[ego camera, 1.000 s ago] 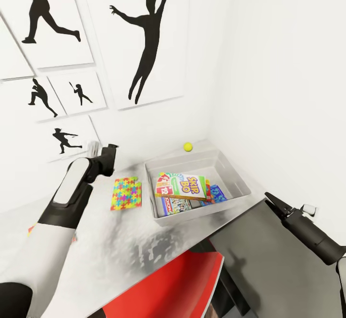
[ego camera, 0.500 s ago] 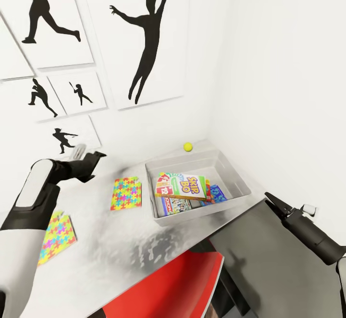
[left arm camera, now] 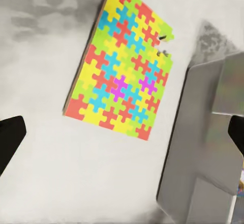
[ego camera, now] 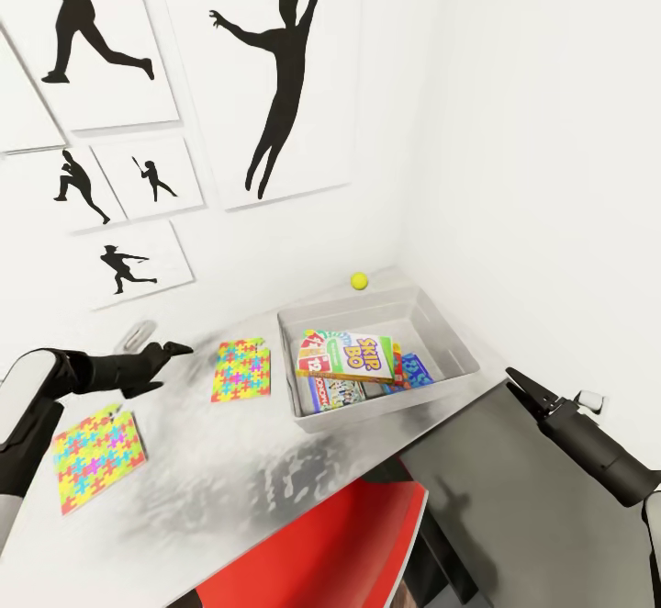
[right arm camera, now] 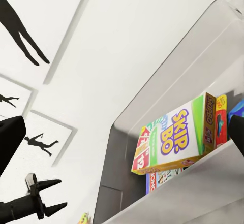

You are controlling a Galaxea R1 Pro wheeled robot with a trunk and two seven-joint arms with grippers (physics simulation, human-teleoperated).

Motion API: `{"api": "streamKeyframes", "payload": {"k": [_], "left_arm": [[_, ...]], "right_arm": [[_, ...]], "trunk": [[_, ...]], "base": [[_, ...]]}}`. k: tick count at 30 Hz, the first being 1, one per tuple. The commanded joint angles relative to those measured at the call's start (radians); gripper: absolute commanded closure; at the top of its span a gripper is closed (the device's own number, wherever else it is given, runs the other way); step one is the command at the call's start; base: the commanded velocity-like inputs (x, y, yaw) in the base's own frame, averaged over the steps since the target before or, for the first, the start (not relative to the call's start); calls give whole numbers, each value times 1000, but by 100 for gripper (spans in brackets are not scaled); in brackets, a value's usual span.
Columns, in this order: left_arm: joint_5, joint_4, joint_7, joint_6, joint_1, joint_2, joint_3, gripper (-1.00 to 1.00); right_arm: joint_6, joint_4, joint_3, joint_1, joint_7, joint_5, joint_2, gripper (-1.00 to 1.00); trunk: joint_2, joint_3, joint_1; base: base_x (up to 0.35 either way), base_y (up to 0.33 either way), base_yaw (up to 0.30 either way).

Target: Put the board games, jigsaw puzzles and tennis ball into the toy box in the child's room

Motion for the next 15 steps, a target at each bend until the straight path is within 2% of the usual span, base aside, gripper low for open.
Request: {"api": "streamKeyframes", "payload": {"k": [1, 5, 7, 8, 9, 12, 14, 15], "left_arm": [[13, 8, 3, 8, 3, 5, 8, -100], [60, 115, -17, 23, 14, 14, 63, -100], [157, 266, -24, 28, 18, 15, 103, -100], [185, 304, -25, 29, 18, 15, 109, -100], [235, 359, -27, 31, 20, 15, 117, -100], [281, 397, -29, 33, 28, 13, 120, -100], [290, 400, -30, 34, 33, 13, 117, -100], [298, 372, -31, 37, 57, 16, 82, -100]], "right_arm": [[5, 0, -1, -1, 2, 0, 0, -100], [3, 0, -1, -1, 1, 0, 1, -100], [2, 0, 0, -1, 0, 0, 1, -100], [2, 0, 0, -1, 0, 0, 1, -100], [1, 0, 0, -1, 0, 0, 1, -100], [1, 0, 0, -1, 0, 0, 1, -100], [1, 0, 0, -1, 0, 0, 1, -100], [1, 0, 0, -1, -1, 0, 2, -100]], "trunk": [[-2, -2, 1], [-2, -2, 1], [-2, -2, 1], [-2, -2, 1], [-2, -2, 1], [-2, -2, 1], [-2, -2, 1], [-2, -2, 1]], "base": [[0, 0, 0], [0, 0, 0], [0, 0, 0], [0, 0, 0], [0, 0, 0], [0, 0, 0], [0, 0, 0], [0, 0, 0]]}}
